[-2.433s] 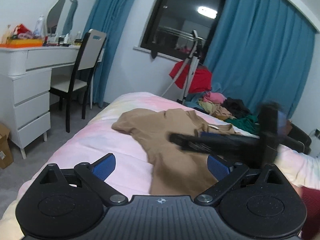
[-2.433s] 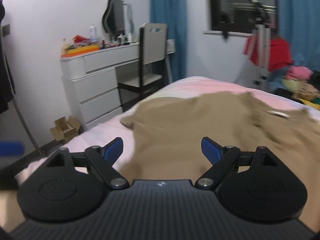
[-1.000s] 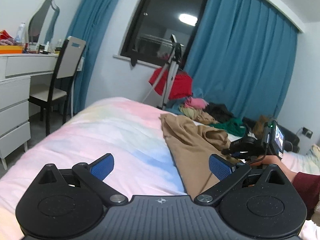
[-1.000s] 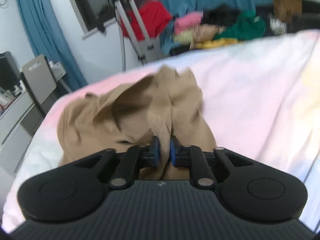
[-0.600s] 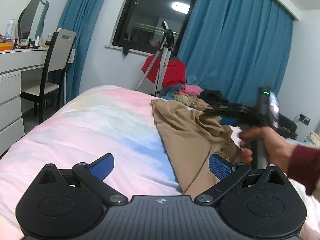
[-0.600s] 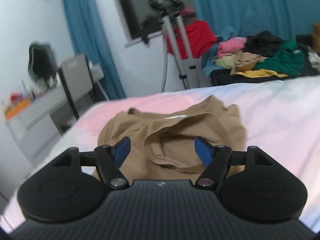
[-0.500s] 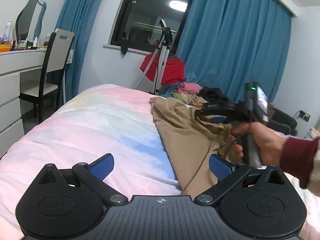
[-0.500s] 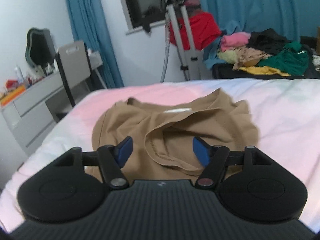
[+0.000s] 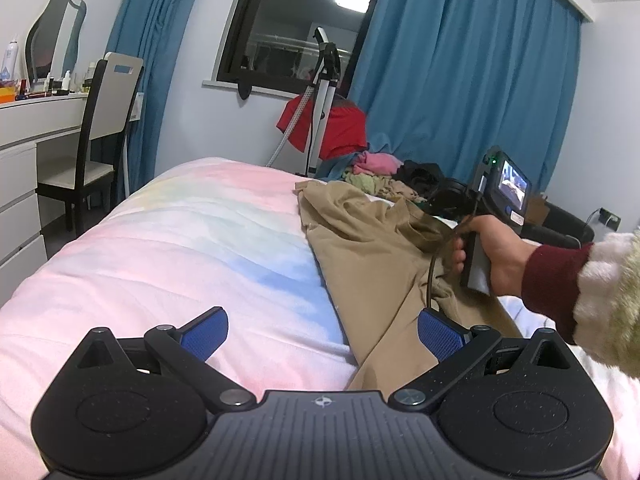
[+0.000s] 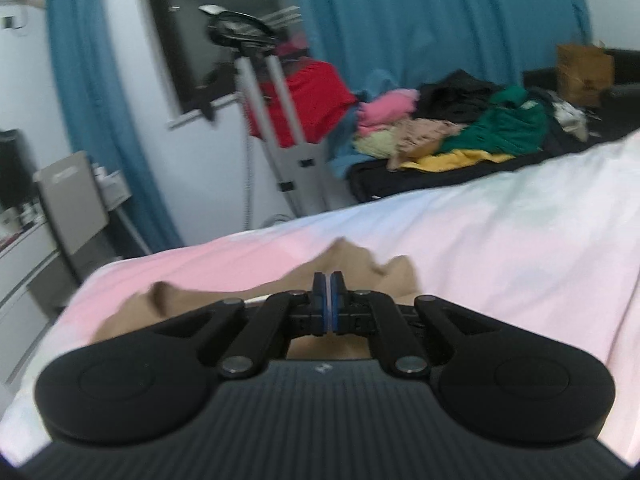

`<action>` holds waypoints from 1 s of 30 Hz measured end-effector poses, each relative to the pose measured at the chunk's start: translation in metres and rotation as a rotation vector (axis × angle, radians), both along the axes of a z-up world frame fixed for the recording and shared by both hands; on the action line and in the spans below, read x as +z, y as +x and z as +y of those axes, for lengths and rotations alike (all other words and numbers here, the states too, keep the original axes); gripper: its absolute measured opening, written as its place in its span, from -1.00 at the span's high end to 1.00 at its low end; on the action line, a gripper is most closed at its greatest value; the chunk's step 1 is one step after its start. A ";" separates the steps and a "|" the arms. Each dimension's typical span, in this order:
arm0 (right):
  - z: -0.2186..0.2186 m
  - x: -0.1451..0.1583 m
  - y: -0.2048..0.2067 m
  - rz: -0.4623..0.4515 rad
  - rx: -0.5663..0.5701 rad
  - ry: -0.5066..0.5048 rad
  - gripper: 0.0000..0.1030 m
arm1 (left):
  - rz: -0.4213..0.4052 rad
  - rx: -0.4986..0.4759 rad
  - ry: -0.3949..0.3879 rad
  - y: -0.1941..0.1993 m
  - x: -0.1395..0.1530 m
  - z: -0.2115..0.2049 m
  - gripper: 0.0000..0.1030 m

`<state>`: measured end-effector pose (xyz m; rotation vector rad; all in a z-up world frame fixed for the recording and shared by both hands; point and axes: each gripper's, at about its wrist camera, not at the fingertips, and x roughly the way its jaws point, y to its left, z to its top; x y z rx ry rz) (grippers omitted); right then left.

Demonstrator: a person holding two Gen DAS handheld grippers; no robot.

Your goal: Fold clothes

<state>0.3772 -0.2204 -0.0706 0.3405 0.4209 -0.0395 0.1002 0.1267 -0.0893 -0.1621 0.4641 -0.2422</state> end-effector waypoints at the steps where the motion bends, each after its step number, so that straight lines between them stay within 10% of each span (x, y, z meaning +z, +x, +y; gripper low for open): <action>1: -0.003 -0.002 0.001 0.004 -0.002 0.015 0.92 | 0.002 0.000 0.003 0.000 -0.001 0.000 -0.98; 10: 0.008 0.008 -0.037 -0.095 0.166 0.018 0.63 | 0.031 -0.008 0.003 0.010 -0.007 -0.007 -0.98; 12: 0.013 0.012 -0.049 -0.151 0.224 0.015 -0.54 | 0.028 -0.013 0.007 0.009 -0.008 -0.009 -0.98; 13: 0.015 0.013 -0.054 -0.170 0.257 0.024 -0.68 | 0.026 -0.013 0.011 0.009 -0.008 -0.010 -0.98; 19: 0.030 0.001 -0.046 -0.024 0.305 0.023 -0.22 | 0.027 0.000 0.011 0.011 -0.009 -0.009 -0.98; 23: 0.036 -0.013 -0.029 0.108 0.300 0.009 0.90 | 0.030 0.011 0.005 0.012 -0.010 -0.007 -0.98; 30: 0.014 -0.004 -0.019 0.008 0.126 -0.058 0.94 | 0.044 0.018 0.013 0.013 -0.012 -0.006 -0.98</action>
